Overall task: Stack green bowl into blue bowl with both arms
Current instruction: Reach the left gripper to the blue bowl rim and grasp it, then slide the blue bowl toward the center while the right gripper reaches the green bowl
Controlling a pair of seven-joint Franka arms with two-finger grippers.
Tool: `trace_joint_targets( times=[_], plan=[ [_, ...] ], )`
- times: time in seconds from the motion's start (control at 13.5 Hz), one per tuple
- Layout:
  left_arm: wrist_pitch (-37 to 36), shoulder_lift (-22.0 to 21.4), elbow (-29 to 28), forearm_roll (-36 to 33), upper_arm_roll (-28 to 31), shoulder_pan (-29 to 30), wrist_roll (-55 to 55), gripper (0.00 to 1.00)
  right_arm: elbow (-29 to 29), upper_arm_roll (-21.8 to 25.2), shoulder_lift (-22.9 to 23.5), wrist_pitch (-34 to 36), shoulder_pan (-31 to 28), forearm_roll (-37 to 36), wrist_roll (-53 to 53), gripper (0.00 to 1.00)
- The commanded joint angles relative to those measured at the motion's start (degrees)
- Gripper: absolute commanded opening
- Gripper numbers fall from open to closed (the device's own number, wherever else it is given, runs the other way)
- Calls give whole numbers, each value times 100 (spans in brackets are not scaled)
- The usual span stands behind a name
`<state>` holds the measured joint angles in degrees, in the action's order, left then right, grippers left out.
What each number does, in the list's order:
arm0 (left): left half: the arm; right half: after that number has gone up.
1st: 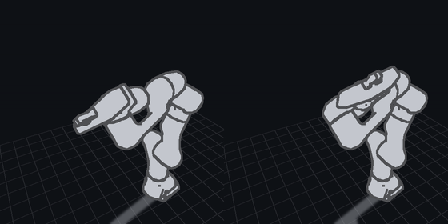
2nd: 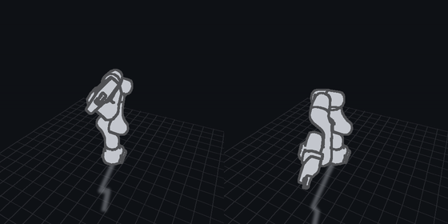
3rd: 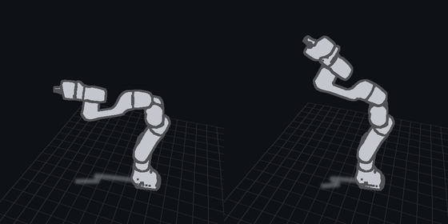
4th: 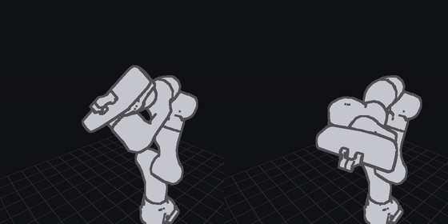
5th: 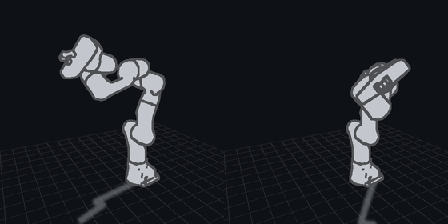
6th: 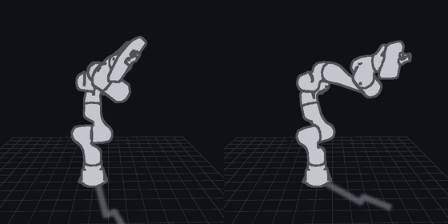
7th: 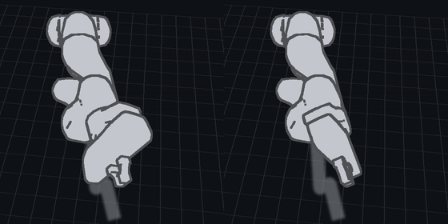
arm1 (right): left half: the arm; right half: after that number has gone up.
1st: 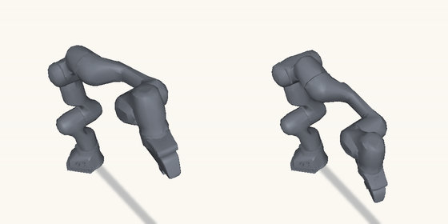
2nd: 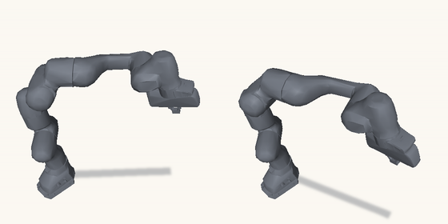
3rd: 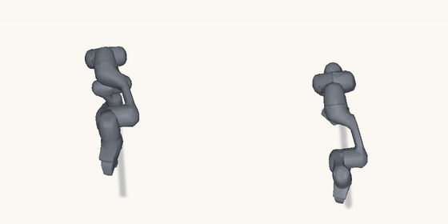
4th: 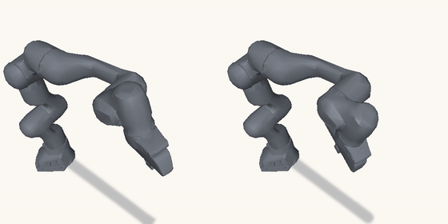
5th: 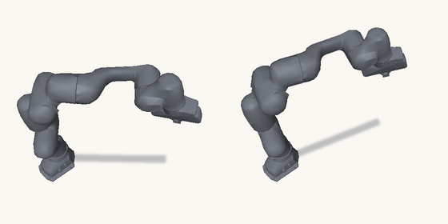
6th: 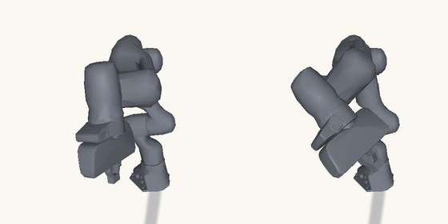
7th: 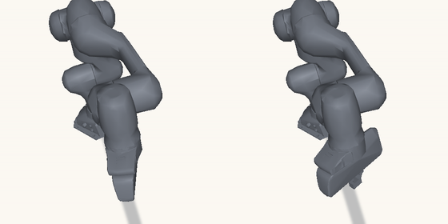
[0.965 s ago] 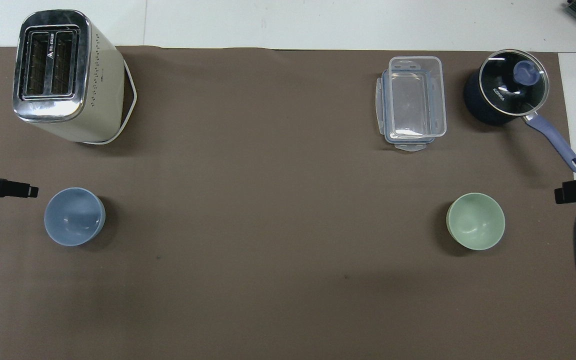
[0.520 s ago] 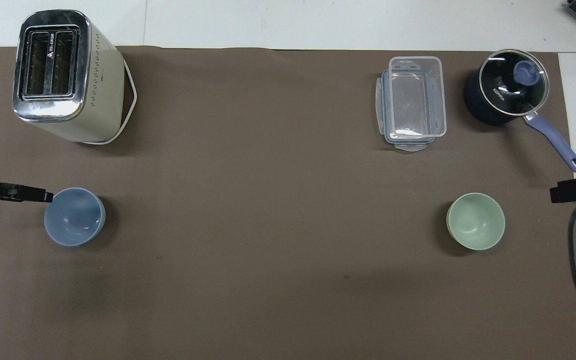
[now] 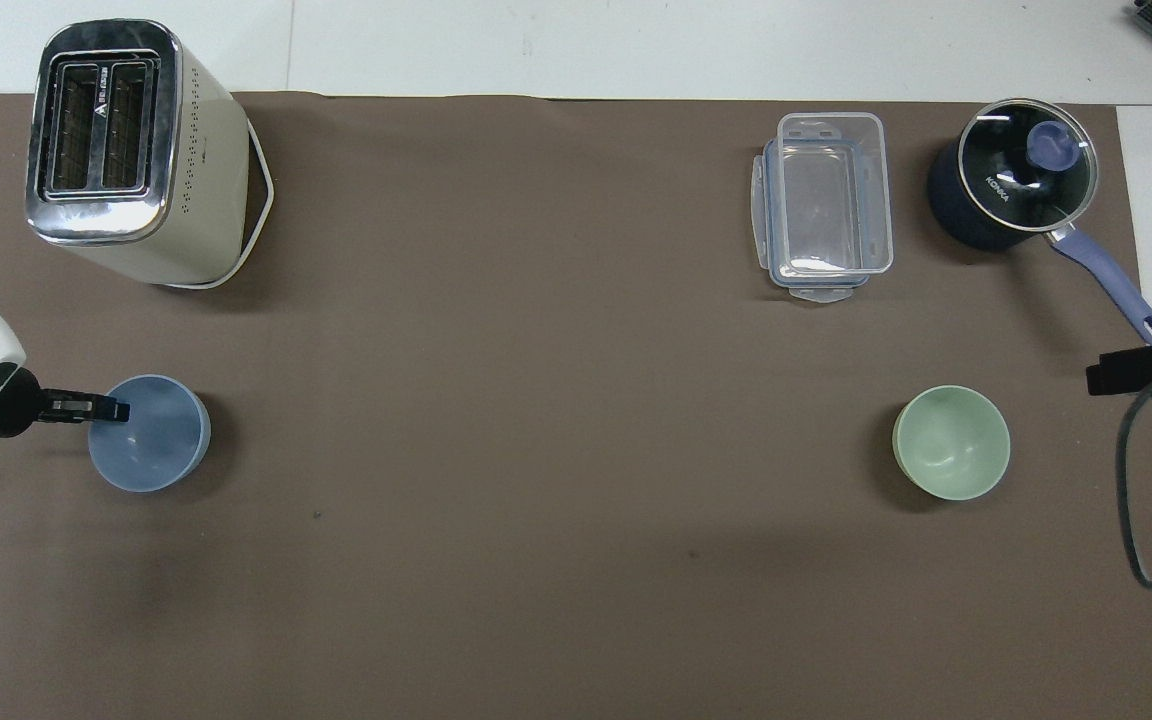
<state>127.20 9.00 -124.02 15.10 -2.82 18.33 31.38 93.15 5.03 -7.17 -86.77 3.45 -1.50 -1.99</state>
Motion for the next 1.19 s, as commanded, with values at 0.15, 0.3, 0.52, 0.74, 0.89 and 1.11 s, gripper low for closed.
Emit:
trace_joint_targets(
  times=[0.15, 0.3, 0.52, 0.74, 0.89, 1.11],
  plan=[
    [-432, -354, -114, 133, -52, 48, 131, 0, 151, -2, -100, -147, -46, 18, -171, 100],
    [-486, -513, -114, 133, -60, -31, 44, 0, 151, -2, -100, -156, -46, 18, -170, 100],
    [-547, -768, -123, 124, -69, -583, -481, 0, 151, -2, -100, -147, -46, 18, -170, 100],
    [-504, -882, -123, 107, -69, -1295, -1282, 0, 151, -2, -100, -156, -46, 18, -170, 100],
    [-355, -856, -114, 46, -69, -1822, -1843, 0, 151, -2, -100, -147, -46, 18, -170, 100],
    [-117, -838, -96, 45, -78, -2840, -3054, 0, 168, -2, -100, -147, -55, 18, -179, 100]
  ],
)
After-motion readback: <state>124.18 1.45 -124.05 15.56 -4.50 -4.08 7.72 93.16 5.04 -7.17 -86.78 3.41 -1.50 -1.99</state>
